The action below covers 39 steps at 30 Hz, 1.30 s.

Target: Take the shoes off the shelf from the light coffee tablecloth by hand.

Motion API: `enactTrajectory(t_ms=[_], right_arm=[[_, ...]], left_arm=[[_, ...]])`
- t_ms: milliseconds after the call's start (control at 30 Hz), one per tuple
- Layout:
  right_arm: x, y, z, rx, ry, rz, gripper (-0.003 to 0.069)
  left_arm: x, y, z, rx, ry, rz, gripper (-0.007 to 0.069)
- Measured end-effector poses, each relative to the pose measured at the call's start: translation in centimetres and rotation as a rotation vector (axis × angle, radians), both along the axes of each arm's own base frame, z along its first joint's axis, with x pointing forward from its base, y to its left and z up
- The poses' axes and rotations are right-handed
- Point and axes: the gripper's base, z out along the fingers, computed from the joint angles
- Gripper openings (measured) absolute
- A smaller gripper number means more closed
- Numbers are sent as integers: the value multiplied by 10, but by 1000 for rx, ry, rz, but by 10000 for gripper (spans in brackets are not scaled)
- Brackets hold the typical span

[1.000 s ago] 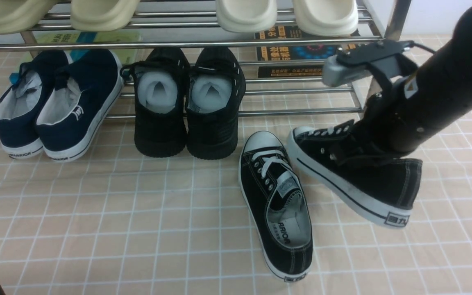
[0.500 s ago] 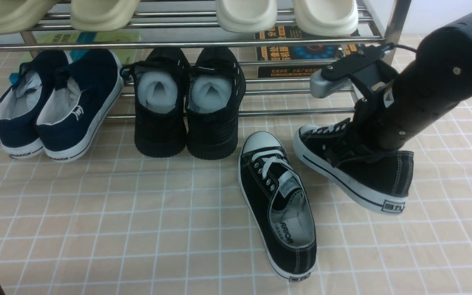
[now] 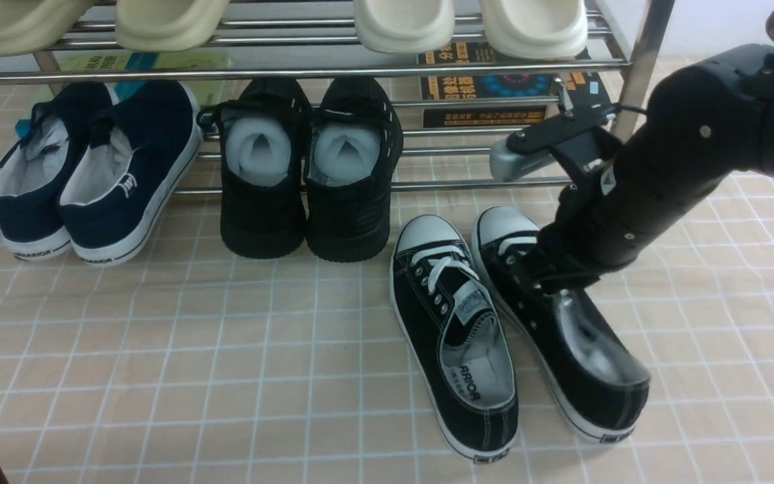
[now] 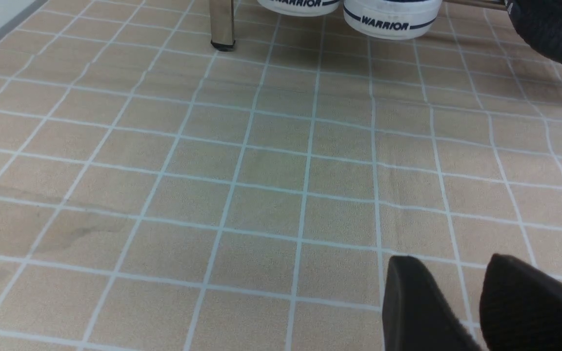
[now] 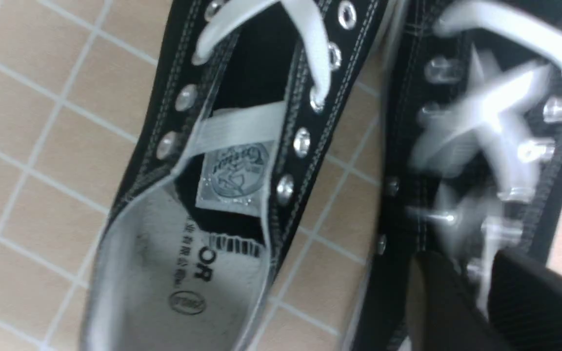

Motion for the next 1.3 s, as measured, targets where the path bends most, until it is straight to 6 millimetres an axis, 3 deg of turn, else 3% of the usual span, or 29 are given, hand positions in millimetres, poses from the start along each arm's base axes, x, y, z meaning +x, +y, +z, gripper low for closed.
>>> enactTrajectory(t_ms=[100, 200, 300, 433, 500, 633, 767, 867, 933, 1000, 1133, 1300], right_arm=[[-5, 0, 3, -8, 67, 1, 311], [-10, -2, 15, -47, 151, 22, 316], [-13, -3, 32, -65, 182, 39, 246], [-25, -9, 73, -19, 92, 51, 68], [-41, -18, 97, 12, 33, 53, -2], [-84, -42, 141, 79, -96, 56, -15], [-141, -73, 158, 136, -185, 46, -15], [-186, -97, 152, 231, -326, 24, -15], [-200, -105, 143, 276, -393, 15, -15], [-222, -119, 112, 386, -564, -16, -15], [-241, -133, 70, 511, -796, -55, -14], [-245, -139, 35, 576, -928, -84, -10]], left_arm=[[0, 0, 0, 0, 0, 0, 240], [0, 0, 0, 0, 0, 0, 240], [0, 0, 0, 0, 0, 0, 240], [0, 0, 0, 0, 0, 0, 240], [0, 0, 0, 0, 0, 0, 240], [0, 0, 0, 0, 0, 0, 240], [0, 0, 0, 0, 0, 0, 240], [0, 0, 0, 0, 0, 0, 240], [0, 0, 0, 0, 0, 0, 240], [0, 0, 0, 0, 0, 0, 240], [0, 0, 0, 0, 0, 0, 240], [0, 0, 0, 0, 0, 0, 240]])
